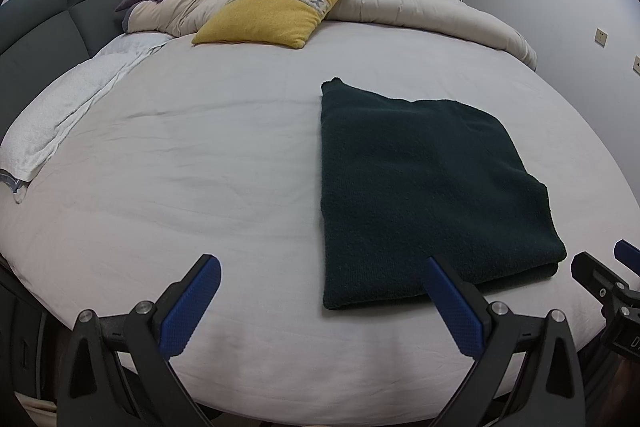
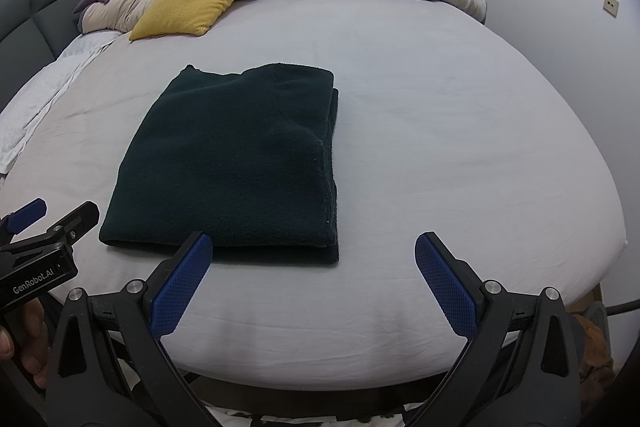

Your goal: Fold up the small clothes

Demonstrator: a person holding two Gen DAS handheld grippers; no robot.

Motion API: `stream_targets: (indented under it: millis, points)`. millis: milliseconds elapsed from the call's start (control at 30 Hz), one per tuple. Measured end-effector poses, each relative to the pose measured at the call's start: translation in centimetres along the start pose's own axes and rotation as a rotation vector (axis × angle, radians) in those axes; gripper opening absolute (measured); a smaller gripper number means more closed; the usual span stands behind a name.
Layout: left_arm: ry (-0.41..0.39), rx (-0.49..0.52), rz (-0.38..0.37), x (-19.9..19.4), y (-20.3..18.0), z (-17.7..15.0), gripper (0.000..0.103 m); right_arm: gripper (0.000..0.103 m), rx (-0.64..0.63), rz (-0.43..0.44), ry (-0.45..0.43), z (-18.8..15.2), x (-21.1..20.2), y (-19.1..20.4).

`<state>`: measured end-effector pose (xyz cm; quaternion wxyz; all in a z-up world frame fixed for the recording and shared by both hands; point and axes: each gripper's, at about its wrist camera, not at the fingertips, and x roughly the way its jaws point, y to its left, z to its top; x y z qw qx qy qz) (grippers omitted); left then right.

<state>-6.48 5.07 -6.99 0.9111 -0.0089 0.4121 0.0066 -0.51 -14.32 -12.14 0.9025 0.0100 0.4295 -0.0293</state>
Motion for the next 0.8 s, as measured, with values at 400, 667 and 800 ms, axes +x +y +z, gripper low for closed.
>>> stream_targets:
  millis: [400,667,800]
  points:
    - [0.005,-0.004,-0.002,-0.09,0.15,-0.22,0.103,0.103,0.001,0.005,0.003,-0.04,0.06,-0.04]
    - [0.005,-0.004,-0.004,-0.08,0.11,-0.17,0.103,0.103,0.000,0.007,0.003,-0.08,0.16,-0.06]
    - [0.000,0.002,-0.006,-0.17,-0.06,-0.18,0.103,0.103,0.001,0.008,0.004,-0.07,0.18,-0.09]
